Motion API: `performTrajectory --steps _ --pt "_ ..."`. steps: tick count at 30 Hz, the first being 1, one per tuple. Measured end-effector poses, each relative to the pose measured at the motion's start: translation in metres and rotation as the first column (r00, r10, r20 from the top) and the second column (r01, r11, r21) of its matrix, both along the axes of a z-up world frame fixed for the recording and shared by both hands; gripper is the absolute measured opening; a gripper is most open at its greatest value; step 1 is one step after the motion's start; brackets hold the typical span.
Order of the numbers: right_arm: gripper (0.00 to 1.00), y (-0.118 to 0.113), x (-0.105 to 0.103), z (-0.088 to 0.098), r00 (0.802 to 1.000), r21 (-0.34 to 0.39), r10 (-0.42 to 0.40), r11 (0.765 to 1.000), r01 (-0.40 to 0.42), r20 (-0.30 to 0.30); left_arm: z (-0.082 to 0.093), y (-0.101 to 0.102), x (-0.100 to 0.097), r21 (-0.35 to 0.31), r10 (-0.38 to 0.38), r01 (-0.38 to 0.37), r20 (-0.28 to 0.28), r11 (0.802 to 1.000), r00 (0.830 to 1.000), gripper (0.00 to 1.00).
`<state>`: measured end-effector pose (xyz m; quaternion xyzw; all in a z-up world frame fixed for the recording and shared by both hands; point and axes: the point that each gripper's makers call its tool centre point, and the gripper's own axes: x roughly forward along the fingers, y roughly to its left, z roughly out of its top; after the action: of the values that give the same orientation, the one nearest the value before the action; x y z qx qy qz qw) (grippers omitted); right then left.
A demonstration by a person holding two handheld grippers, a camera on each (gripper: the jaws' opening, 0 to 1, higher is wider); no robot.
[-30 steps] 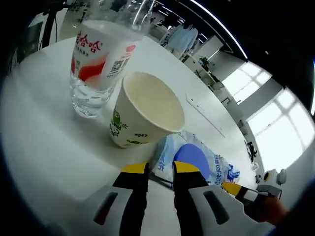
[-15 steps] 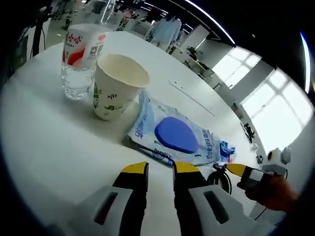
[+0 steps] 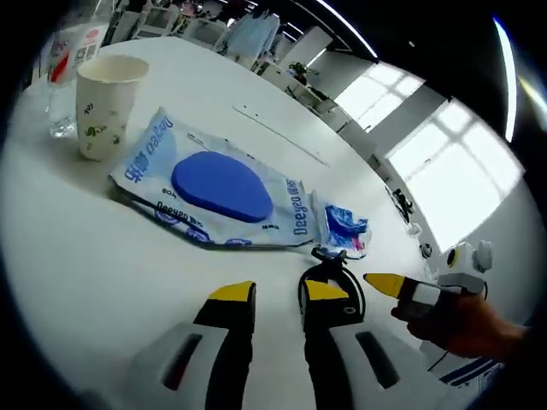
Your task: Arrange the tabletop items into an orderly group along one side of the table until the central work area is clear of visible clutter.
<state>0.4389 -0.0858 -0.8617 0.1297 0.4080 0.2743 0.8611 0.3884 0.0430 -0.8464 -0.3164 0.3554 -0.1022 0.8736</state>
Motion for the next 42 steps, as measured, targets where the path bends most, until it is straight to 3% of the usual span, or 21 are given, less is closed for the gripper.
performTrajectory --steps 8,14,24,32,36,42 --pt "0.13 0.0 -0.01 -0.012 1.0 -0.015 0.005 1.0 -0.006 -0.029 -0.009 -0.034 -0.005 0.016 -0.082 0.082 -0.023 0.996 0.996 0.12" --pt "0.02 0.005 -0.01 -0.013 1.0 -0.004 0.016 1.0 -0.016 -0.014 -0.013 -0.039 -0.005 0.054 -0.11 0.111 -0.02 0.992 0.994 0.0" --pt "0.02 0.016 -0.018 -0.012 0.998 -0.01 0.051 0.999 -0.051 -0.021 -0.011 -0.029 -0.011 0.094 -0.117 0.12 -0.036 0.988 0.992 0.0" --pt "0.02 0.019 -0.017 -0.015 0.998 -0.01 0.051 0.999 -0.051 -0.028 -0.012 -0.028 -0.013 0.086 -0.101 0.104 -0.045 0.991 0.994 0.0" --pt "0.06 0.016 -0.018 -0.014 0.999 -0.009 0.038 0.999 -0.039 -0.03 -0.01 -0.027 -0.017 0.072 -0.091 0.094 -0.045 0.993 0.995 0.0" --pt "0.15 0.001 -0.031 -0.001 0.999 -0.03 0.047 0.998 -0.047 0.003 -0.004 -0.011 -0.034 0.082 -0.098 0.1 -0.034 0.992 0.995 0.09"
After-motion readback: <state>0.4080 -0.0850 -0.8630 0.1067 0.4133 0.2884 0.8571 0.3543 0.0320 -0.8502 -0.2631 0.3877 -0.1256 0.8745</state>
